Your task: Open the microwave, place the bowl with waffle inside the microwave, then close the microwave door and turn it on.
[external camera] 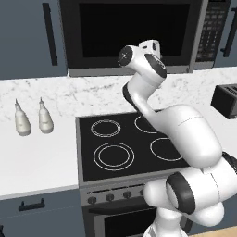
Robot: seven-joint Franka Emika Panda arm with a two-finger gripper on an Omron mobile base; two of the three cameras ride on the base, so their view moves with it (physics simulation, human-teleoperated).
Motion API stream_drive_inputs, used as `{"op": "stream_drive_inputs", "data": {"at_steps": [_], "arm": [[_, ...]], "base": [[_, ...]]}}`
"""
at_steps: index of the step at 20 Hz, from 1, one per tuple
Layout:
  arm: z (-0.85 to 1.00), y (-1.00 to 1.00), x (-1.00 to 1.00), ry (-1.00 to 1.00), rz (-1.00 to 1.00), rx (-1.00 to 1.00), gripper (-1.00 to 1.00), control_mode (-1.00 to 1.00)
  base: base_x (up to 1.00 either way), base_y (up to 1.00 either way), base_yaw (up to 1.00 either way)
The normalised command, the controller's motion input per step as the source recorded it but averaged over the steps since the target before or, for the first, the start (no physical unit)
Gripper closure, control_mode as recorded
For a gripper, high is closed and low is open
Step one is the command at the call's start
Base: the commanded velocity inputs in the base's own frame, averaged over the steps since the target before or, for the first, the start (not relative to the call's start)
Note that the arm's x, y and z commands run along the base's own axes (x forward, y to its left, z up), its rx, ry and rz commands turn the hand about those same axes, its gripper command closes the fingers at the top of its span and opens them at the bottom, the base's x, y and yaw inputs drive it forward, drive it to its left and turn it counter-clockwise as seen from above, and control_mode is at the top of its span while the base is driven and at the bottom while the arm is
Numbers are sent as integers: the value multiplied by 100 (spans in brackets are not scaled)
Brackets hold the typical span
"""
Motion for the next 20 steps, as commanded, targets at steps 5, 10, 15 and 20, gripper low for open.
{"op": "stream_drive_inputs", "data": {"at_steps": [5,10,15,20], "arm": [[0,-37,51,0,0,0,-100,-100],[0,-22,47,0,0,0,-100,-100],[0,-19,94,9,1,1,-100,-100],[22,-6,-42,3,15,17,-100,-100]], "base": [[0,0,0],[0,0,0],[0,0,0],[0,0,0]]}}
